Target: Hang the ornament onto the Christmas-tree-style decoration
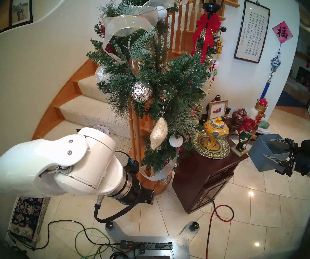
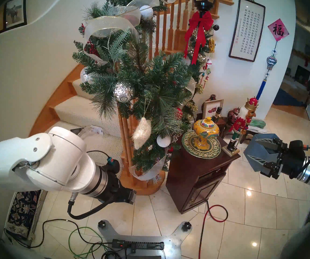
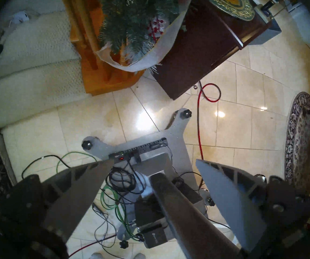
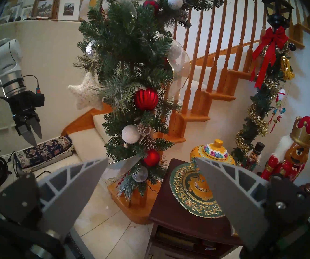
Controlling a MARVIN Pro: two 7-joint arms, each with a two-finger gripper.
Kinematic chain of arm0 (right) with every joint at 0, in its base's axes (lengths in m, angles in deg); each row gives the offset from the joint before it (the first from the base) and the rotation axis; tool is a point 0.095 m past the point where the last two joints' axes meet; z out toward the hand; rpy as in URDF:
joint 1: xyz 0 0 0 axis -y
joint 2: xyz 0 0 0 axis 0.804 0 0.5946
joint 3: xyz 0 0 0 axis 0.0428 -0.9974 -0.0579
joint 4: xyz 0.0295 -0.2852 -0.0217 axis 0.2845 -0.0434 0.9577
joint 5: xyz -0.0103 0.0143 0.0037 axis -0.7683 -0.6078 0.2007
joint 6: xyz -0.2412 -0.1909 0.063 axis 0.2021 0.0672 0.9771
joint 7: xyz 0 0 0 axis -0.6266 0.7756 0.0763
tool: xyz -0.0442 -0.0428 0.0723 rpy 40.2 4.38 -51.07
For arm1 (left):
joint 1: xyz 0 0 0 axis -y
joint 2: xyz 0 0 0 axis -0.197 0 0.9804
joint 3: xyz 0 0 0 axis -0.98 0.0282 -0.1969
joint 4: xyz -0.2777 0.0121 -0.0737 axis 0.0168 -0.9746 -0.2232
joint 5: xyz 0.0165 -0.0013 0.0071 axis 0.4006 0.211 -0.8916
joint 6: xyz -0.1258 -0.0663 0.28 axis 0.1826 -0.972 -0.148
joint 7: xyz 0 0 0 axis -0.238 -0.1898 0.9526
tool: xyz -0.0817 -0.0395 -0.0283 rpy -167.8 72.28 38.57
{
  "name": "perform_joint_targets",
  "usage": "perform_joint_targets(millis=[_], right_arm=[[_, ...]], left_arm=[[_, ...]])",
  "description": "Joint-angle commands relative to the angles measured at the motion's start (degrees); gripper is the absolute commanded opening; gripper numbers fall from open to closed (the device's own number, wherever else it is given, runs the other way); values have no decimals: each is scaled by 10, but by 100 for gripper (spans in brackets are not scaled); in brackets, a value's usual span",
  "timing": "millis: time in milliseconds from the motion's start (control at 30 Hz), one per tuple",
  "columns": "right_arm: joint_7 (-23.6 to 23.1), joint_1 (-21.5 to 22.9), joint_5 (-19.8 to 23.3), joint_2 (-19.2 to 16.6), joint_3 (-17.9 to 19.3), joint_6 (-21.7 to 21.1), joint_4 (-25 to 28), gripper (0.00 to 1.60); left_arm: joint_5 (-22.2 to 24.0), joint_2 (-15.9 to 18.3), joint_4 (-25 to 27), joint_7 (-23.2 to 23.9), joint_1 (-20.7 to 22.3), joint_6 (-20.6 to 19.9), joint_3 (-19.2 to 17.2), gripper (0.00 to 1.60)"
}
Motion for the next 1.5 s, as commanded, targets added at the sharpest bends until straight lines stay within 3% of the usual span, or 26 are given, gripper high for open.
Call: perform_joint_targets(millis=[0,367,833,1467], right_arm=[[-30,1,-1,0,1,0,0,160],[-36,2,-3,0,1,0,0,160],[-37,2,-4,0,1,0,0,160],[-34,2,-7,0,1,0,0,160]], left_arm=[[-49,23,0,5,-10,-8,8,160],[-135,41,0,33,-25,4,13,160],[-221,58,0,89,-44,61,-3,160],[-283,72,0,209,-56,69,-12,160]])
